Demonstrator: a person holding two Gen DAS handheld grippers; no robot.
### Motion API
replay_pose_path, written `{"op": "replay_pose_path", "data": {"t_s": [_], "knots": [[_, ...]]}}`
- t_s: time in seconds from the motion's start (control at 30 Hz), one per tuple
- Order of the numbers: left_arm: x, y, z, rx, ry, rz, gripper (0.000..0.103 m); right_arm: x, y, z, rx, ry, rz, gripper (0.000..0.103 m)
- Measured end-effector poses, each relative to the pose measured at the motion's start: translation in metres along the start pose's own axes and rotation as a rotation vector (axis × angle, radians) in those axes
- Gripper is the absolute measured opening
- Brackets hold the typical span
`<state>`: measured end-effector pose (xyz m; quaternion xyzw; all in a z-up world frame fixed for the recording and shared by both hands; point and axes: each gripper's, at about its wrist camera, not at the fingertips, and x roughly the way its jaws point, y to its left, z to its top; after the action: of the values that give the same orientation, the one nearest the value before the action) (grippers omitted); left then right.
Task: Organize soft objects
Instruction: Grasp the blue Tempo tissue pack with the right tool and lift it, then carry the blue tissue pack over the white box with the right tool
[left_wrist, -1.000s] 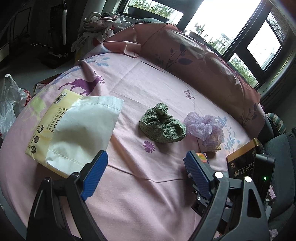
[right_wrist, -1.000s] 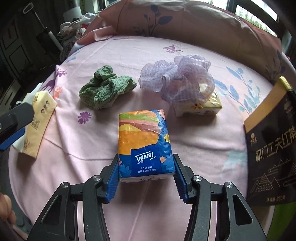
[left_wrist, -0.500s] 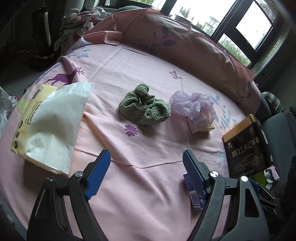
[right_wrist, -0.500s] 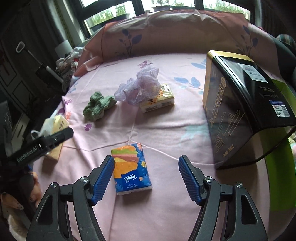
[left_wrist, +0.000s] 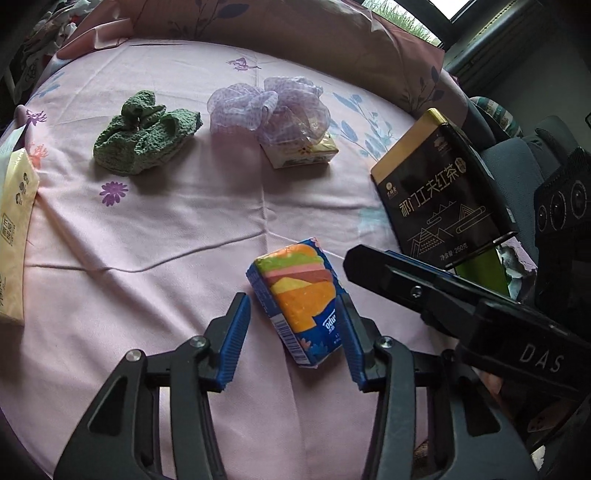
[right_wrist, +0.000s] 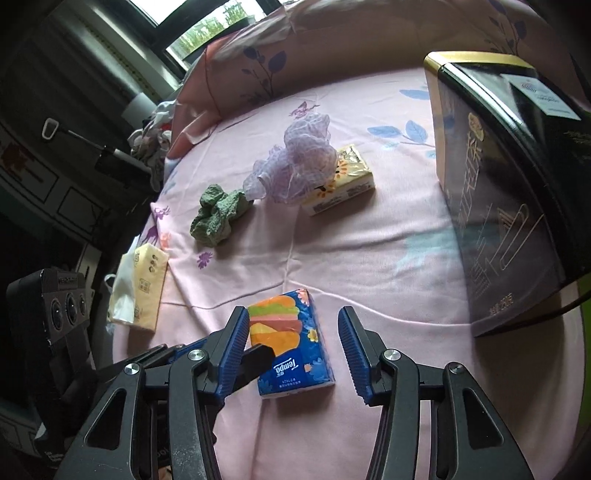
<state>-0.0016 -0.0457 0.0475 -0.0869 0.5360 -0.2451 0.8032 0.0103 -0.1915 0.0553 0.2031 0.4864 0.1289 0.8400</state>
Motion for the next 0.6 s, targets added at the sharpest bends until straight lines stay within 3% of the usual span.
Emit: {"op": "replay_pose_path", "data": {"t_s": [0.17, 0.27, 0.4, 0.6], "knots": [[0.014, -0.003, -0.002, -0.002, 0.048, 0.000, 0.043, 0.028, -0.009, -0.003, 0.050, 0.086, -0.004, 0.052], [0.016, -0.008, -0.003, 0.030, 0.042, 0.002, 0.042, 0.038, -0.010, -0.004, 0.075, 0.115, 0.039, 0.053], [0.010, -0.015, -0.004, 0.061, -0.004, 0.022, 0.041, 0.032, -0.007, -0.005, 0.060, 0.087, 0.024, 0.052], [-0.020, -0.034, -0.007, 0.124, -0.169, 0.022, 0.040, -0.005, 0.005, -0.002, 0.013, -0.046, 0.035, 0.052]]}}
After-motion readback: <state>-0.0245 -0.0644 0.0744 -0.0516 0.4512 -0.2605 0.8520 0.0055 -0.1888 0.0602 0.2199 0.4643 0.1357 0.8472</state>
